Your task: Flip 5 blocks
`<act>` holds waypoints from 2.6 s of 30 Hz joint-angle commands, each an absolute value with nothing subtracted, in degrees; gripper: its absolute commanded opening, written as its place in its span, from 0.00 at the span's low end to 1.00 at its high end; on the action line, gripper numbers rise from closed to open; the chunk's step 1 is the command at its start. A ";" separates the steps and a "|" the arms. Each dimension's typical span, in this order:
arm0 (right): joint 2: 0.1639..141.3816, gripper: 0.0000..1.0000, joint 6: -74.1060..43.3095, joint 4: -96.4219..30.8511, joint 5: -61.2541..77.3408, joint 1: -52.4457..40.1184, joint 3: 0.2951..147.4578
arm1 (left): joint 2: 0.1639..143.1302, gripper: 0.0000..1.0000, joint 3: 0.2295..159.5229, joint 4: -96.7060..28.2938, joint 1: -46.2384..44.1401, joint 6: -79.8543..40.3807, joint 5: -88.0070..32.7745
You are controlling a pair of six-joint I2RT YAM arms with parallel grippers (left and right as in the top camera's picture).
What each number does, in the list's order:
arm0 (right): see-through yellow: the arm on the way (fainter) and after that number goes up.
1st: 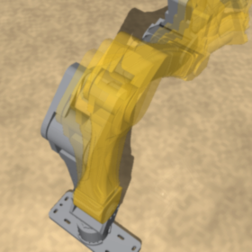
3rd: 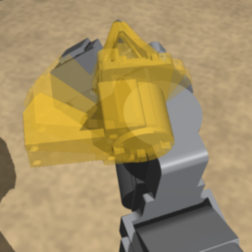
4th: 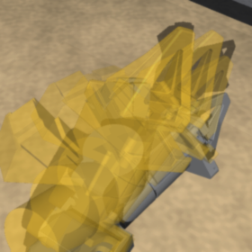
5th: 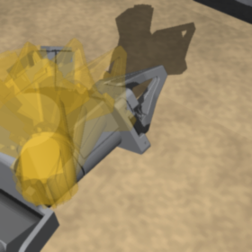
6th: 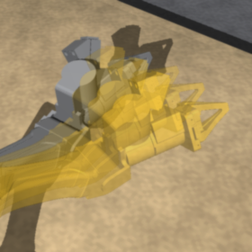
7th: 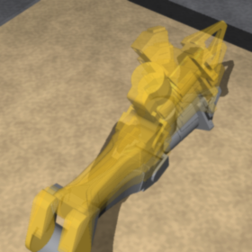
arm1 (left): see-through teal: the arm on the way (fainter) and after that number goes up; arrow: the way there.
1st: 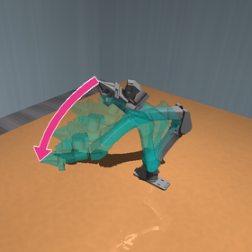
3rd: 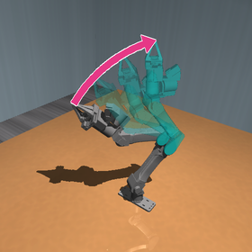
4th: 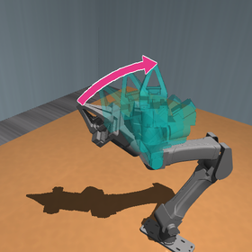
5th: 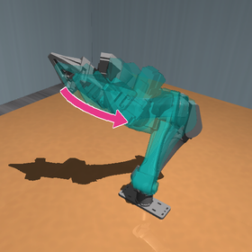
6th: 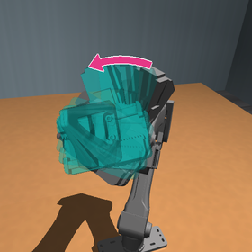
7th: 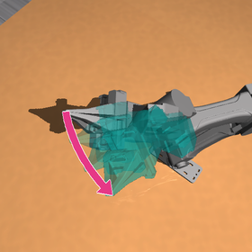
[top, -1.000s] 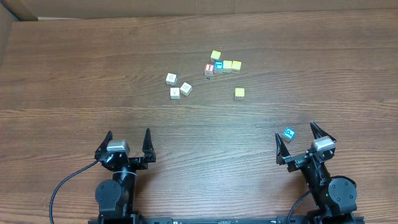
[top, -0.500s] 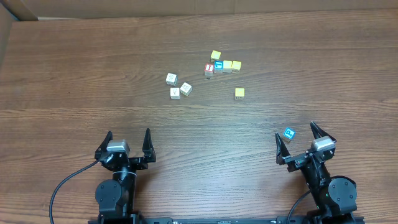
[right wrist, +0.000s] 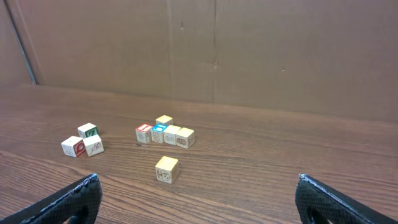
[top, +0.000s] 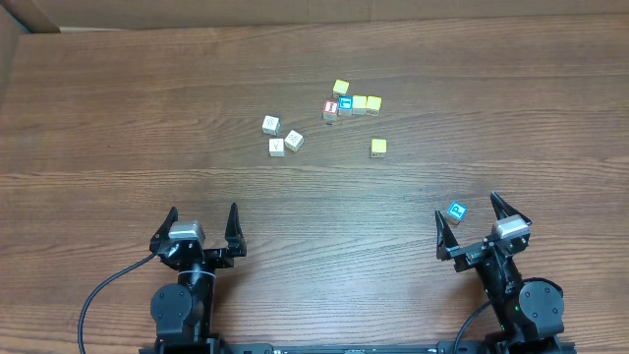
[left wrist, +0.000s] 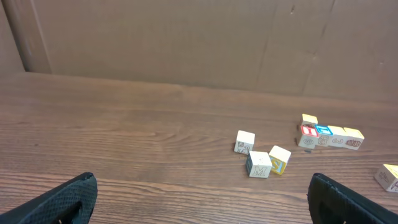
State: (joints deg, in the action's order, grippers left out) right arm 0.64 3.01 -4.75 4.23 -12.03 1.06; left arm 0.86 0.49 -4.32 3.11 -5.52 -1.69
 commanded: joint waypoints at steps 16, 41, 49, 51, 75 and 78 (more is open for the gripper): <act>0.25 1.00 3.05 -4.54 3.97 -11.81 0.47 | 0.32 1.00 3.92 -4.51 3.36 -7.94 -3.36; 0.25 1.00 3.05 -4.54 3.97 -11.81 0.47 | 48.16 1.00 74.63 -55.07 3.36 -4.14 -12.27; 0.25 1.00 3.05 -4.56 3.97 -11.81 0.47 | 74.06 1.00 99.29 -74.61 3.36 -1.43 -11.99; 0.25 1.00 3.05 -4.54 3.97 -11.81 0.47 | 77.78 1.00 100.07 -74.48 3.36 -1.45 -12.14; 0.25 1.00 3.07 -4.54 3.97 -11.81 0.47 | 101.19 0.33 100.01 -69.41 -3.66 -15.33 -13.54; 0.25 1.00 3.05 -4.54 3.97 -11.81 0.47 | 102.83 0.56 100.01 -67.05 -6.20 -16.67 -12.93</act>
State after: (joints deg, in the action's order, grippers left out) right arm 0.64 2.98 -4.78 4.23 -12.03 1.06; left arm 101.30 98.74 -68.16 -4.10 -13.98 -12.67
